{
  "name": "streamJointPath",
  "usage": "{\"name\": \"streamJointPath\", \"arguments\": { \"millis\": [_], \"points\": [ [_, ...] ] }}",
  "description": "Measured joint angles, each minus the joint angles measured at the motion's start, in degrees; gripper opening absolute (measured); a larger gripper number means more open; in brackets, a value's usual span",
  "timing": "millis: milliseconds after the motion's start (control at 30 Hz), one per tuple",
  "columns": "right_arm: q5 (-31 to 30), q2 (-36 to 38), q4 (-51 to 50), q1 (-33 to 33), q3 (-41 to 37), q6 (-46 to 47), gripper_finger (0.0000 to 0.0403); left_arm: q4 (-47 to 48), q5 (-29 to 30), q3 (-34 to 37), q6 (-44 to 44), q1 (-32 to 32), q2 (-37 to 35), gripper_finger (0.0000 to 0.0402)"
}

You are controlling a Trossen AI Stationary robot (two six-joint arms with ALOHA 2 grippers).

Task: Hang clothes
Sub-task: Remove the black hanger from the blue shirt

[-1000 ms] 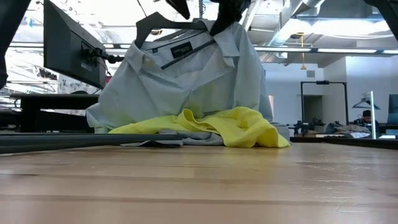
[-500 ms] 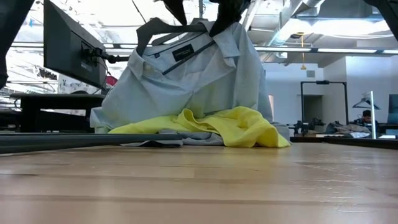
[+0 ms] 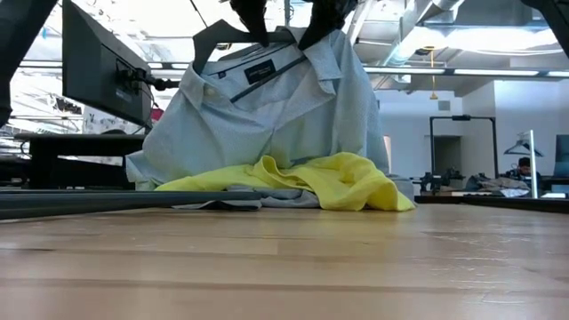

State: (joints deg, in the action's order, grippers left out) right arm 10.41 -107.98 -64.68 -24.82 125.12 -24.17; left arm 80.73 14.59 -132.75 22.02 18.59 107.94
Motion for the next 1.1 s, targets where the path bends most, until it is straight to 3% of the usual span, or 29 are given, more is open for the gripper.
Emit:
{"name": "streamJointPath", "arguments": {
  "millis": [133,233,400,467,567,833,1100],
  "points": [
    [0.02,-0.02,0.2,0.04,0.0,0.11,0.0038,0.11,-0.15,0.29,-0.34,0.47,0.45,0.0078],
    [0.2,-0.02,-1.23,0.04,0.0,0.62,0.007,1.06,-0.54,0.41,-1.75,0.83,0.76,0.0023],
    [-0.16,0.04,-4.97,0.07,0.09,0.69,0.0114,2.14,-0.83,0.31,-2.23,0.83,0.76,0.0023],
    [-3.05,0.04,-6.59,0.08,0.09,2.33,0.01,3.53,-0.68,0.22,-2.65,0.6,0.66,0.0023],
    [-4.15,0.24,-8.4,-0.57,0.09,1.16,0.0035,6.09,-0.53,0.15,-3.1,0.47,-0.16,0.0023],
    [-2.91,1.8,-11.62,-1.31,0.25,2.1,0.0032,7.1,-2.23,0.11,-5.86,-1.16,-3.12,0.0023],
    [-0.95,8.03,-9.51,0.45,-0.07,7.39,0.0044,5.93,-4.67,-0.11,-5.63,-1.7,-4.29,0.0023]
  ]
}}
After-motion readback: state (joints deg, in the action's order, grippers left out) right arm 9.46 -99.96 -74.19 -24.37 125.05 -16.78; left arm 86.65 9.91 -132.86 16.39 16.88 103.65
